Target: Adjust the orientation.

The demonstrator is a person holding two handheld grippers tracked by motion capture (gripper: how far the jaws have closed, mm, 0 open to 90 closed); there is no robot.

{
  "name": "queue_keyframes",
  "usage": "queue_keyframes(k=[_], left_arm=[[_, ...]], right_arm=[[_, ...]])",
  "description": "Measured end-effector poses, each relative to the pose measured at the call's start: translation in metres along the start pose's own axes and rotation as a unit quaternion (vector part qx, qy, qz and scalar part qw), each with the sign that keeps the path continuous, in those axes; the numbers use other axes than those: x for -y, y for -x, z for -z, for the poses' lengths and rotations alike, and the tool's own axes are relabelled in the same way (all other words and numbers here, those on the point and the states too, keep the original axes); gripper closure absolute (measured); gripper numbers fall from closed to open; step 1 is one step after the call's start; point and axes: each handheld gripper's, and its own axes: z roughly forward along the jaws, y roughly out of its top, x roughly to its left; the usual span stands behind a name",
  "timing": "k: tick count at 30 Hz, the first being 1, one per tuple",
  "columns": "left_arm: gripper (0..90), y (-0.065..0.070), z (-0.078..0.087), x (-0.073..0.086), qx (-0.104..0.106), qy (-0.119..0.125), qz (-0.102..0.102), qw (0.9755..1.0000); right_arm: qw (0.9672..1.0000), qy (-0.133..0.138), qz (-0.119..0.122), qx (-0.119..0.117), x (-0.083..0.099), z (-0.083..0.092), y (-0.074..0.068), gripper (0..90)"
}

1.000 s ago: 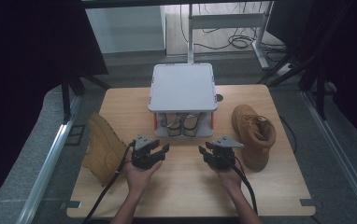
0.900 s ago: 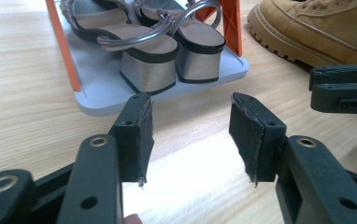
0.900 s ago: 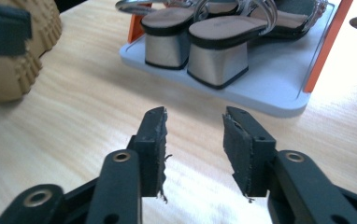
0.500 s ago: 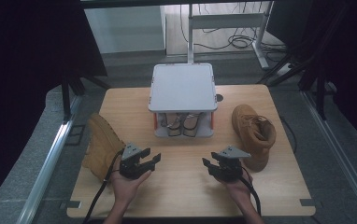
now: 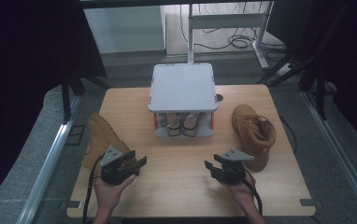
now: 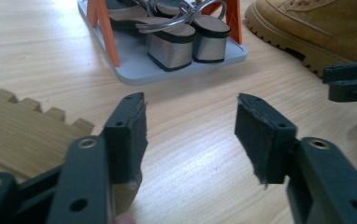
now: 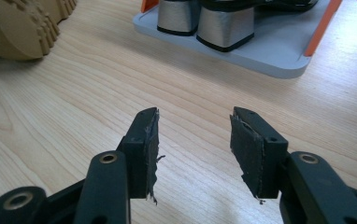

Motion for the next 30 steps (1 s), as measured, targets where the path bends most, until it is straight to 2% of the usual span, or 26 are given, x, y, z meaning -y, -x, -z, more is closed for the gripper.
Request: queue_keyframes(k=[1, 5, 10, 15, 19, 25, 28, 30], left_arm=[[42.7, -0.003, 0.003, 0.000, -0.007, 0.005, 0.000, 1.0000], [44.2, -0.011, 0.010, -0.001, -0.012, 0.011, 0.006, 0.9998], [65.0, -0.023, 0.020, -0.001, -0.015, 0.015, 0.012, 0.9997], [83.5, -0.040, 0.037, 0.000, -0.015, 0.028, 0.038, 0.9988], [88.7, -0.055, 0.055, 0.003, -0.039, 0.042, 0.051, 0.9970], [89.4, -0.071, 0.074, 0.010, -0.065, 0.051, 0.067, 0.9943], [89.4, -0.075, 0.078, 0.017, -0.072, 0.051, 0.074, 0.9934], [89.4, -0.077, 0.080, 0.025, -0.068, 0.048, 0.075, 0.9937]], right_arm=[[1.0000, 0.000, 0.002, 0.002, 0.000, 0.000, 0.000, 51.4], [0.9998, 0.010, 0.005, 0.014, 0.001, 0.003, 0.001, 51.5], [0.9996, 0.018, 0.003, 0.020, 0.001, 0.006, 0.002, 51.5], [0.9995, 0.018, 0.003, 0.024, 0.002, 0.006, 0.003, 51.5], [0.9993, 0.021, 0.005, 0.031, 0.003, 0.006, 0.003, 51.4], [0.9992, 0.019, 0.003, 0.034, 0.004, 0.004, 0.004, 51.1], [0.9992, 0.018, 0.003, 0.036, 0.004, 0.004, 0.004, 50.8], [0.9991, 0.019, 0.002, 0.037, 0.004, 0.004, 0.005, 50.5]])
